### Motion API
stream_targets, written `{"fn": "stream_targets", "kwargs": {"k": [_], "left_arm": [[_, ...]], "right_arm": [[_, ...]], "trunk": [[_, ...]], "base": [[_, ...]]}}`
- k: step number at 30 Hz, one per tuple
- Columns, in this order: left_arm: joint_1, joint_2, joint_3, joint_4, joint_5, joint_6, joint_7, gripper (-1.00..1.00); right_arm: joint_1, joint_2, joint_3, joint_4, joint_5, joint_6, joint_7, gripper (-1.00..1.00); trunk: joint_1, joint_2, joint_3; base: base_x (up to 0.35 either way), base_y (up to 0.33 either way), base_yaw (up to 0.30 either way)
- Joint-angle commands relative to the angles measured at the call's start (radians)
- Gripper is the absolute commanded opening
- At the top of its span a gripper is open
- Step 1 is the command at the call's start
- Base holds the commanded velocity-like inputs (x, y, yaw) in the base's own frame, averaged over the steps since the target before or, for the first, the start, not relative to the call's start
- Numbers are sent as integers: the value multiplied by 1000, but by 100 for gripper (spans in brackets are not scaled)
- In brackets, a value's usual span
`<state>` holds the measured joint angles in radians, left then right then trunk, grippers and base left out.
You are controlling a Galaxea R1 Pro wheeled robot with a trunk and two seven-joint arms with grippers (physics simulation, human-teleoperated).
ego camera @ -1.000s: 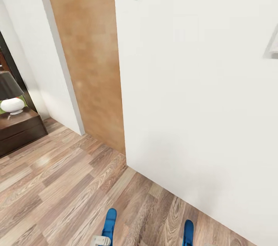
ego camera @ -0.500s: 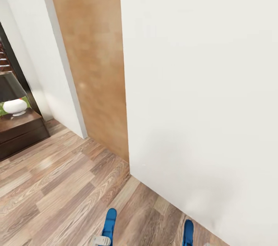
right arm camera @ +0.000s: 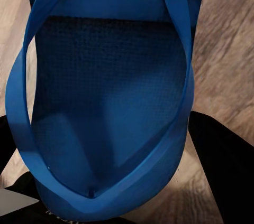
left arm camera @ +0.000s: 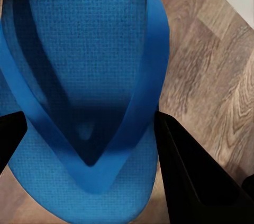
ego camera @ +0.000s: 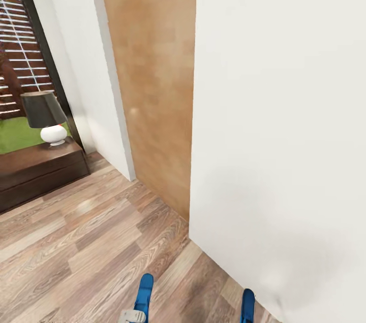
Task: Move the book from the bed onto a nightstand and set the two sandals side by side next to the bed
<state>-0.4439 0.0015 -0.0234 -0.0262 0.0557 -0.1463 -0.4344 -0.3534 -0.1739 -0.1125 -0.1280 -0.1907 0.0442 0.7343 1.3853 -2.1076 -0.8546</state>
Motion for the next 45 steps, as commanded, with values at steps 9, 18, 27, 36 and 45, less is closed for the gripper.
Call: {"fn": "stream_targets", "kwargs": {"k": [9,18,27,36,45], "left_arm": [[-1,0,-3,1,4,-3,-4,-100],[-1,0,-3,1,4,-3,-4,-100],[-1,0,-3,2,4,-3,-4,-100],[-1,0,-3,1,4,-3,-4,-100],[-1,0,-3,1,4,-3,-4,-100]], "right_arm": [[0,1,-9,0,-1,5,5,-100],[0,0,-9,0,-1,5,5,-100],[0,0,-9,0,-1,5,5,-100],[-1,1,-9,0,-1,5,5,-100],[-1,1,-9,1,0,5,4,-100]], "trunk": [[0,0,-1],[0,0,-1],[0,0,-1],[0,0,-1],[0,0,-1]], "base": [[78,0,292],[14,0,292],[0,0,292],[0,0,292],[3,0,290]]}}
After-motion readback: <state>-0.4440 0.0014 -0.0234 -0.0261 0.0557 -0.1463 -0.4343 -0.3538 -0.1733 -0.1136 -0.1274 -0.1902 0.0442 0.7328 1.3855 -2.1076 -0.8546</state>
